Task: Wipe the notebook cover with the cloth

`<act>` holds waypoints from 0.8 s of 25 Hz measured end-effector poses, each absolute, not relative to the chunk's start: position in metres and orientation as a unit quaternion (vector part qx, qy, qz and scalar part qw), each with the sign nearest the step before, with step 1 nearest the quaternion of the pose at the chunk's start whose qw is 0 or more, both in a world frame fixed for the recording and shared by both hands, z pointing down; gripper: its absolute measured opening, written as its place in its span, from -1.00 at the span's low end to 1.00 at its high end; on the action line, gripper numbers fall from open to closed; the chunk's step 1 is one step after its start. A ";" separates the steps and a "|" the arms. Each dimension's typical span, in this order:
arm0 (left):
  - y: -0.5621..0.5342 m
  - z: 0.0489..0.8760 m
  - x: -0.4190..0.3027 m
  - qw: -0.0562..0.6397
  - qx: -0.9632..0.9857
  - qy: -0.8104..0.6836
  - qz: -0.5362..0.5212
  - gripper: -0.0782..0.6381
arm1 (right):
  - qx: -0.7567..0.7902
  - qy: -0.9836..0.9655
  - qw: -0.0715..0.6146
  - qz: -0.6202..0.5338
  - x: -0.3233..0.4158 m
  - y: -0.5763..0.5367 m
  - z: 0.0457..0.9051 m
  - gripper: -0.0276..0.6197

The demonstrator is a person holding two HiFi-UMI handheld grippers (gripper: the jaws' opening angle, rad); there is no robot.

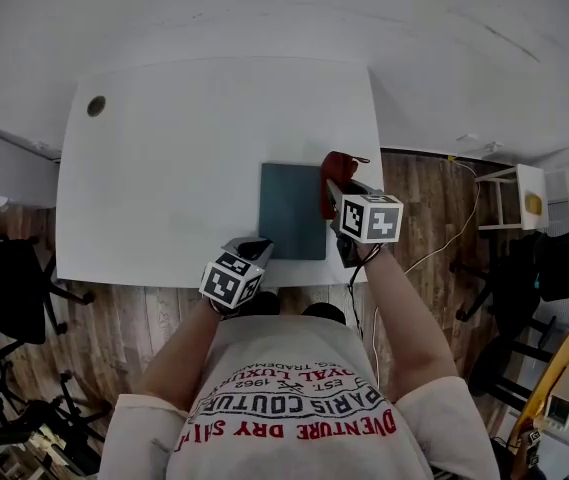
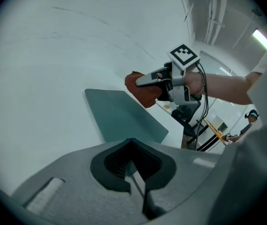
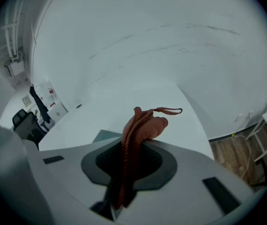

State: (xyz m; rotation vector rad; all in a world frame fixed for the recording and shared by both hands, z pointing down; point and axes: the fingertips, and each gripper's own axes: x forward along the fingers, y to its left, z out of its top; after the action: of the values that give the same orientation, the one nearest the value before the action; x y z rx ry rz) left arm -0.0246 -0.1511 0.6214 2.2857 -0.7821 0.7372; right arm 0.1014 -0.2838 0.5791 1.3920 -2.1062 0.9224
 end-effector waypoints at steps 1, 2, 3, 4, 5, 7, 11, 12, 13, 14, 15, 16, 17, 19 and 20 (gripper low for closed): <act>-0.151 0.621 -0.024 0.304 0.862 -0.294 0.278 -0.76 | 0.495 -0.768 0.217 0.343 0.092 -0.281 0.575 -0.68; -0.151 0.621 -0.023 0.303 0.863 -0.294 0.278 -0.76 | 0.484 -0.773 0.209 0.353 0.082 -0.277 0.571 -0.68; -0.151 0.621 -0.023 0.300 0.864 -0.295 0.278 -0.76 | 0.470 -0.779 0.203 0.363 0.070 -0.273 0.568 -0.68; -0.151 0.621 -0.024 0.297 0.865 -0.295 0.277 -0.76 | 0.456 -0.785 0.199 0.370 0.057 -0.268 0.565 -0.68; -0.151 0.620 -0.025 0.295 0.865 -0.296 0.277 -0.76 | 0.441 -0.791 0.197 0.375 0.044 -0.263 0.564 -0.68; -0.151 0.619 -0.026 0.288 0.867 -0.299 0.276 -0.76 | 0.413 -0.801 0.201 0.384 0.018 -0.251 0.565 -0.68; -0.150 0.617 -0.022 0.261 0.870 -0.313 0.279 -0.76 | 0.373 -0.812 0.222 0.391 -0.018 -0.233 0.579 -0.68; -0.150 0.617 -0.022 0.258 0.870 -0.314 0.279 -0.76 | 0.368 -0.812 0.227 0.391 -0.025 -0.231 0.583 -0.68; -0.150 0.616 -0.023 0.259 0.870 -0.315 0.277 -0.76 | 0.366 -0.811 0.231 0.393 -0.031 -0.230 0.587 -0.68; -0.150 0.616 -0.025 0.264 0.869 -0.316 0.275 -0.76 | 0.366 -0.808 0.235 0.398 -0.036 -0.230 0.592 -0.68; -0.149 0.616 -0.027 0.272 0.867 -0.316 0.272 -0.76 | 0.366 -0.805 0.237 0.403 -0.040 -0.231 0.596 -0.68; -0.148 0.616 -0.029 0.281 0.865 -0.316 0.269 -0.76 | 0.366 -0.802 0.240 0.408 -0.043 -0.231 0.599 -0.68; -0.146 0.616 -0.030 0.289 0.864 -0.315 0.267 -0.76 | 0.366 -0.799 0.243 0.411 -0.044 -0.230 0.603 -0.68; -0.144 0.617 -0.030 0.302 0.861 -0.313 0.265 -0.76 | 0.366 -0.796 0.252 0.411 -0.042 -0.228 0.609 -0.68; -0.144 0.617 -0.029 0.306 0.860 -0.312 0.265 -0.76 | 0.367 -0.796 0.255 0.409 -0.041 -0.228 0.612 -0.68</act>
State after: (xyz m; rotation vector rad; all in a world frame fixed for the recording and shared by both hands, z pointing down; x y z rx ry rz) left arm -0.0293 -0.1439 0.6175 2.2754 -0.8269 0.7007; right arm -0.0408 -0.2281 0.6117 0.9978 -2.1611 1.1101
